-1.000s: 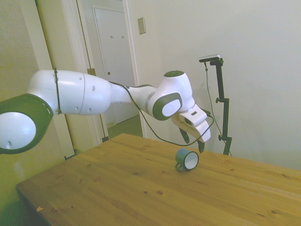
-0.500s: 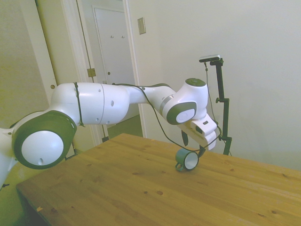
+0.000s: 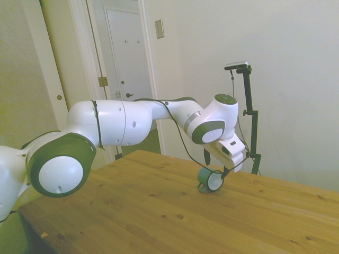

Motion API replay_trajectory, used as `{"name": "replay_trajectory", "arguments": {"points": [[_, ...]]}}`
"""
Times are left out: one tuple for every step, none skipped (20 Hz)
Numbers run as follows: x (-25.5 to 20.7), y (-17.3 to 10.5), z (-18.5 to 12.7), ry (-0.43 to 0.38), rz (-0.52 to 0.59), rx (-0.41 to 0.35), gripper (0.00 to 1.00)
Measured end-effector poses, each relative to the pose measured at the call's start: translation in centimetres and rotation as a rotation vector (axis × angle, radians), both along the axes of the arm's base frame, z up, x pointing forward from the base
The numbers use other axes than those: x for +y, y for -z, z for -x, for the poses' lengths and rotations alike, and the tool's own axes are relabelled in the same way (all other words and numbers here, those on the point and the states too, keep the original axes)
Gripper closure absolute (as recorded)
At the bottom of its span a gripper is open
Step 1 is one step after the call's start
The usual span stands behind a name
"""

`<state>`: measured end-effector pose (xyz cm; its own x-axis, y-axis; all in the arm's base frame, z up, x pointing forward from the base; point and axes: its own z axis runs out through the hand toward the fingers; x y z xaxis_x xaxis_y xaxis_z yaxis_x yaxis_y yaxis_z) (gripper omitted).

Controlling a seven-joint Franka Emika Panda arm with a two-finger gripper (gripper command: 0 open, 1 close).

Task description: Flip the mug upright

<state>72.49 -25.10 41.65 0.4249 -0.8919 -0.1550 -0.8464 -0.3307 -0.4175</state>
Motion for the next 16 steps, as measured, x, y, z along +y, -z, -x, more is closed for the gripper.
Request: {"name": "replay_trajectory", "arguments": {"points": [[-0.2,0.6,0.0,-0.008,-0.017,0.001,0.0],[-0.3,1.2,0.0,-0.016,-0.033,0.003,0.0],[-0.4,1.8,-0.1,-0.029,-0.05,0.0,0.0],[-0.4,2.2,-0.2,-0.044,-0.069,-0.003,0.0],[-0.2,2.4,-0.3,-0.06,-0.083,-0.011,0.0],[0.1,2.6,-0.5,-0.073,-0.091,-0.017,0.0],[0.4,2.8,-0.6,-0.086,-0.098,-0.022,0.0],[0.8,2.9,-0.8,-0.099,-0.102,-0.026,0.0],[1.1,3.0,-0.9,-0.11,-0.105,-0.03,0.0],[1.4,3.1,-1.0,-0.12,-0.111,-0.034,0.0],[1.6,3.2,-1.0,-0.127,-0.123,-0.042,0.0],[1.7,3.3,-1.0,-0.135,-0.135,-0.052,0.0],[1.6,3.3,-1.0,-0.144,-0.146,-0.064,0.0],[1.5,3.3,-1.0,-0.15,-0.157,-0.073,0.0],[1.4,3.3,-0.9,-0.153,-0.166,-0.082,0.0],[1.2,3.3,-0.8,-0.155,-0.172,-0.088,0.0]]}}
